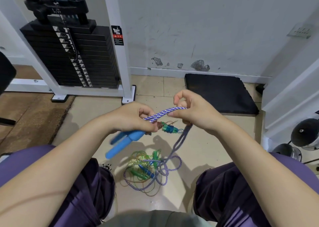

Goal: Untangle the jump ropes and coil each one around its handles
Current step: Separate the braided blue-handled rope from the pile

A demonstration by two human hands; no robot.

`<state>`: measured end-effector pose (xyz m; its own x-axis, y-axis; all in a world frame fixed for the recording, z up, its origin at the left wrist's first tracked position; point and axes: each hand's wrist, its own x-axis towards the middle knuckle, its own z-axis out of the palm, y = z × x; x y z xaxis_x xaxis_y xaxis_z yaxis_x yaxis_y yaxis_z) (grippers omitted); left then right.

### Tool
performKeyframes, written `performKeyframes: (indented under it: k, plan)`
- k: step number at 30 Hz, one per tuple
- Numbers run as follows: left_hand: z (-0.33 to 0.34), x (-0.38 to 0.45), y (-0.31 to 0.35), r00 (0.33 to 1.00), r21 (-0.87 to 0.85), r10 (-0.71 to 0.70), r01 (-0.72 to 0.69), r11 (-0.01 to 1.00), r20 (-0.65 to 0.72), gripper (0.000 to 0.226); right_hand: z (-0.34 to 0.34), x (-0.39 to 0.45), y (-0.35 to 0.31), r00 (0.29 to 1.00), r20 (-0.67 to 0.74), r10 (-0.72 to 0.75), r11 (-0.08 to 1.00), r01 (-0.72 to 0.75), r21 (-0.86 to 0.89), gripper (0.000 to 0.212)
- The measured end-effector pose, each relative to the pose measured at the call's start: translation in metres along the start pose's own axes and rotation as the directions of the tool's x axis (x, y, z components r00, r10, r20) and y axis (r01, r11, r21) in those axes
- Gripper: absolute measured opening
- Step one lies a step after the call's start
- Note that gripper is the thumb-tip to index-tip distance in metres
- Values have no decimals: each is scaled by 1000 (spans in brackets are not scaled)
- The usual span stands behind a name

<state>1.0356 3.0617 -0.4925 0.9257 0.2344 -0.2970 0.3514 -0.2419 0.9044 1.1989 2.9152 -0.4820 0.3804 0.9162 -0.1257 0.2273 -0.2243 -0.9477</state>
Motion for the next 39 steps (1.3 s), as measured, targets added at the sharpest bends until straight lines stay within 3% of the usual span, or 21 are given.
performKeyframes:
  k: [3, 6, 10, 12, 13, 16, 18, 21, 25, 29, 33, 35, 39]
  plan:
    - [-8, 2, -2, 999, 51, -37, 39, 998, -32, 27, -11, 0, -1, 996, -85, -15, 999, 13, -31, 20]
    - [-15, 3, -4, 998, 40, -33, 36, 999, -54, 37, -14, 0, 0, 993, -120, -15, 999, 20, 46, 11]
    - [-5, 5, -11, 999, -147, -19, 14, 989, -33, 2, -20, -2, -1, 989, -149, 8, 984, 18, 179, 19]
    - [2, 8, -12, 997, -207, 19, -34, 978, -73, 4, -19, -3, -3, 993, -117, 26, 975, 1, 223, 25]
    - [4, 9, -13, 995, -195, 33, -51, 980, -97, 7, -17, -4, -4, 995, -96, 29, 976, -8, 219, 26]
    - [8, 13, -13, 993, -164, 53, -70, 984, -106, 52, -6, -5, -5, 999, -10, 33, 987, -31, 160, 22]
    - [15, 14, -11, 994, -164, 77, -87, 983, -72, 60, 4, -6, -6, 999, 46, 29, 992, -35, 124, 18]
    - [25, 15, -10, 995, -127, 97, -100, 987, -27, 46, 13, -8, -5, 995, 100, 12, 996, -20, 86, 14]
    - [18, 17, -11, 998, -96, 46, -50, 994, -39, 9, 1, -6, -6, 999, 47, 10, 998, -12, 55, 17]
    - [6, 12, -5, 997, -202, 17, -32, 979, -77, 8, -19, -9, -10, 988, 123, 94, 988, -77, -135, 27]
    - [5, 7, -3, 1000, -91, 2, -2, 996, 0, 14, -12, -15, -17, 990, 108, 93, 976, -69, -209, 27]
    - [4, 5, -4, 999, -39, -19, 20, 999, 45, 24, -11, -12, -12, 998, 36, 49, 989, -44, -142, 25]
    - [3, 3, -3, 997, -21, -26, 28, 999, 77, 32, -14, -5, -1, 998, -56, 1, 981, 10, 192, 27]
